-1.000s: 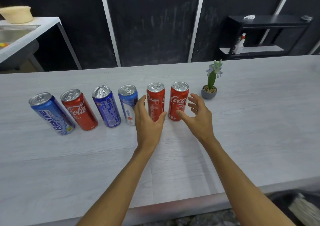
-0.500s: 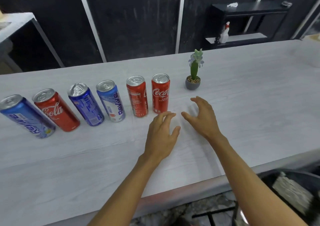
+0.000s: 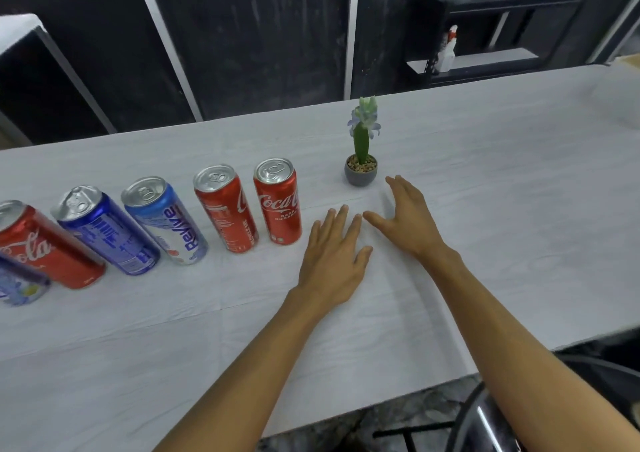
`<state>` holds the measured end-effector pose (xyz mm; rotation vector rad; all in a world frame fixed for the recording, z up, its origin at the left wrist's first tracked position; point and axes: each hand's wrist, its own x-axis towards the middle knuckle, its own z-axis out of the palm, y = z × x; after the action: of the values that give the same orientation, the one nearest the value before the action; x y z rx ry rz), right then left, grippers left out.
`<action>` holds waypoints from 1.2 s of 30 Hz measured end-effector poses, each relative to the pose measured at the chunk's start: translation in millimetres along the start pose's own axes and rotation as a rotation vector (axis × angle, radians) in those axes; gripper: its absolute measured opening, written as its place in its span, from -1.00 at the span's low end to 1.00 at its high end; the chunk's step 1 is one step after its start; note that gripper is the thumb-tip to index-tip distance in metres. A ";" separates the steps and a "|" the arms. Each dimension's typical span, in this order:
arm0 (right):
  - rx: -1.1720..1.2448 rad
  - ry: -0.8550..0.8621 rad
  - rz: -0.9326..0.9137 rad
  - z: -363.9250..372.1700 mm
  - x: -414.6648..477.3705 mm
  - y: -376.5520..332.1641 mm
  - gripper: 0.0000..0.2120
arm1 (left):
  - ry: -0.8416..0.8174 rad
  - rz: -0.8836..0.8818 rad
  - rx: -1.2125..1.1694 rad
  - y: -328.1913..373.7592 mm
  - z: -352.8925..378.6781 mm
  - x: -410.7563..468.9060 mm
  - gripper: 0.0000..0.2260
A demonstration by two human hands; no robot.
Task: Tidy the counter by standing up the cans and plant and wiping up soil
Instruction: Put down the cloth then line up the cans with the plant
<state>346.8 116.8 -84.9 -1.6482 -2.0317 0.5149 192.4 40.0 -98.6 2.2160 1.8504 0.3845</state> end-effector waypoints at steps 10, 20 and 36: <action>0.166 0.029 -0.009 11.2 61.4 -2.0 -0.17 | 0.016 -0.026 0.084 -1.8 13.7 15.7 -0.44; 0.295 0.111 -0.020 23.3 88.5 -6.5 -0.31 | 0.002 -0.030 0.066 -2.4 13.1 16.9 -0.45; 0.327 0.194 -0.012 8.7 47.8 -6.4 -0.40 | -0.031 -0.031 -0.040 -1.9 7.6 7.7 -0.45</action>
<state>328.7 162.3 -82.6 -1.4292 -1.7130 0.6209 194.5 47.8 -106.0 2.1523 1.8427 0.3765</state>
